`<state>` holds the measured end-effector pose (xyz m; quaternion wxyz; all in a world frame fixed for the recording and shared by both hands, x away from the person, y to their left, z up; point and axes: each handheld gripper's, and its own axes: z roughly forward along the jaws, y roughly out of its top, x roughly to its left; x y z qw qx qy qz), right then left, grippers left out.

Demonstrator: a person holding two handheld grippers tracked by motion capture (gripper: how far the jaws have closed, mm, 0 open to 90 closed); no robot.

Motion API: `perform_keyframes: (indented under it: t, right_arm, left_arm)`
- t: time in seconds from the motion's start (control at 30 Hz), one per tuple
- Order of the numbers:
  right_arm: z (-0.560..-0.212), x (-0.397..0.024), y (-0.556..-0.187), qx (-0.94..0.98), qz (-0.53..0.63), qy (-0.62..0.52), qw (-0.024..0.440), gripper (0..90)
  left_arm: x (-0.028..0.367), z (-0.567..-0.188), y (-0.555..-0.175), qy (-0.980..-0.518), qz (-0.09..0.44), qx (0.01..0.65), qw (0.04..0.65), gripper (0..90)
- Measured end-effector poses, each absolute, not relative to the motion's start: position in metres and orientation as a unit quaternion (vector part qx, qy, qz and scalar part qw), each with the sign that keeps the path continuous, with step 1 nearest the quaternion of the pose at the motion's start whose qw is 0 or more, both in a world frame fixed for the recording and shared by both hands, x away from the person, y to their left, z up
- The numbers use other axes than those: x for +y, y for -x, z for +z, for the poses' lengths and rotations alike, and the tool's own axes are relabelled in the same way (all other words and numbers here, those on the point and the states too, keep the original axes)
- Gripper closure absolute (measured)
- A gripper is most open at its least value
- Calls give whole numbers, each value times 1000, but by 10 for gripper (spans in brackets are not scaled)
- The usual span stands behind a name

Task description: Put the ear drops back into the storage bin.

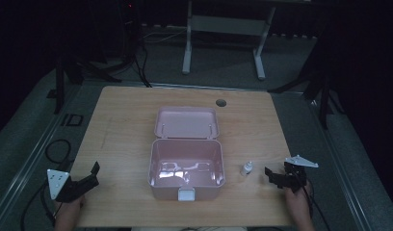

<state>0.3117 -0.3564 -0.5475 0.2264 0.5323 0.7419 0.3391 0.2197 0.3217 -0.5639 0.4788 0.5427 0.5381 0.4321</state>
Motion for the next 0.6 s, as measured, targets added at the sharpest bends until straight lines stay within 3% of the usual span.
perform_keyframes:
  t: [0.27, 0.43, 0.6]
  right_arm:
    - [-531, -354, -311, 796, 244, -526, 170, 114]
    - [-526, -350, -312, 829, 188, -518, 97, 114]
    - [-526, -348, -312, 856, 126, -497, 70, 116]
  left_arm:
    - [322, -564, -220, -543, 430, 538, 480, 5]
    - [322, -564, -220, -543, 430, 539, 480, 5]
    - [322, -564, -220, -543, 430, 539, 479, 5]
